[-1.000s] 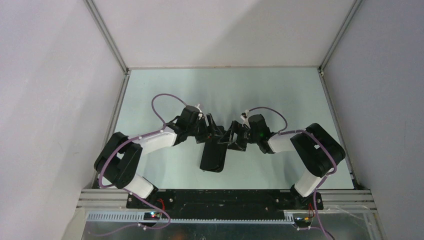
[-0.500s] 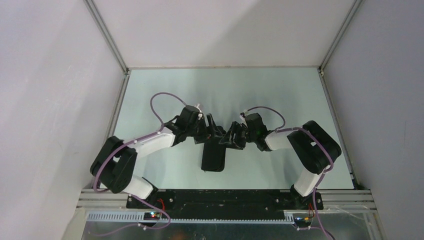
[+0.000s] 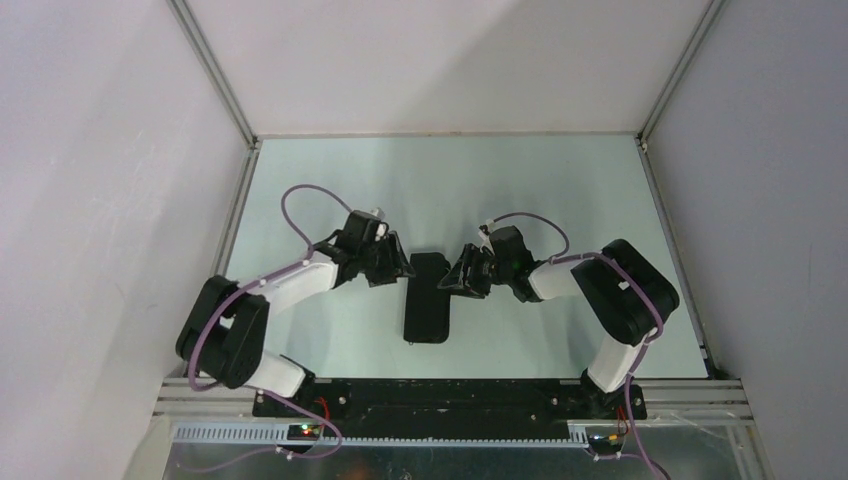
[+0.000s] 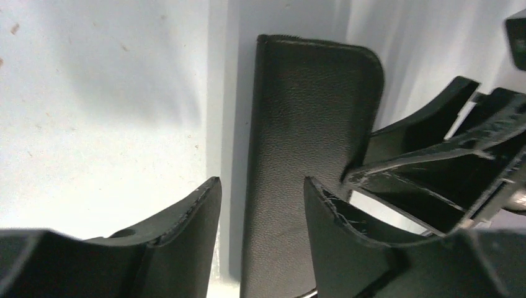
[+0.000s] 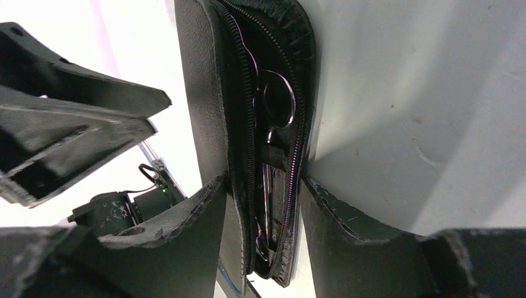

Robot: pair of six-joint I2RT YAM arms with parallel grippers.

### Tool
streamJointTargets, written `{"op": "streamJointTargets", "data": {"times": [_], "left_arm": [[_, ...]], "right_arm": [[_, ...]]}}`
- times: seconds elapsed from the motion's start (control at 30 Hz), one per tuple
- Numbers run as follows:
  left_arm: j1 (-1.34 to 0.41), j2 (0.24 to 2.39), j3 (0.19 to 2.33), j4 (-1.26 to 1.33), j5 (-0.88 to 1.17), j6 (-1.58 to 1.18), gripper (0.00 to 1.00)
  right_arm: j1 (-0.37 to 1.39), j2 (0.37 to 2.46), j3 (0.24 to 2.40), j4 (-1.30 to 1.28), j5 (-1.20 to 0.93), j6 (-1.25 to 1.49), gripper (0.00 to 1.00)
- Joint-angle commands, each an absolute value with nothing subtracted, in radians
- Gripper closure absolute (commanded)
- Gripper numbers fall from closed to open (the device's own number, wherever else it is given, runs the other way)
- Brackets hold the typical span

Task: Sort the hair-cutting tools

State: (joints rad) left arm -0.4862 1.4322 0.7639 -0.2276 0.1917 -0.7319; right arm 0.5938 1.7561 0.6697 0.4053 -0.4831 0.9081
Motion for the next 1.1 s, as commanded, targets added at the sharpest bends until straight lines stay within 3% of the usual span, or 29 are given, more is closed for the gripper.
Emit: {"op": "streamJointTargets", "data": {"times": [0.0, 0.17, 0.5, 0.7, 0.87, 1.07], "left_arm": [[-0.508, 1.483, 0.765, -0.208, 0.219, -0.699, 0.46], [-0.559, 1.554, 0.812, -0.192, 0.23, -0.717, 0.63], [-0.674, 1.643, 0.954, -0.303, 0.153, -0.762, 0.71], [-0.681, 1.636, 0.94, -0.29, 0.153, -0.8, 0.64], [-0.673, 1.568, 0.906, -0.282, 0.13, -0.804, 0.5], [-0.609, 1.454, 0.812, -0.255, 0.137, -0.804, 0.34]], "right_arm": [[0.599, 1.823, 0.644, 0.285, -0.4, 0.866, 0.48], [0.6, 1.836, 0.646, 0.316, -0.414, 0.878, 0.49], [0.623, 1.848, 0.7, 0.285, -0.437, 0.877, 0.48], [0.625, 1.863, 0.703, 0.285, -0.431, 0.876, 0.65], [0.621, 1.896, 0.701, 0.284, -0.437, 0.862, 0.78], [0.606, 1.908, 0.703, 0.294, -0.456, 0.846, 0.86]]}}
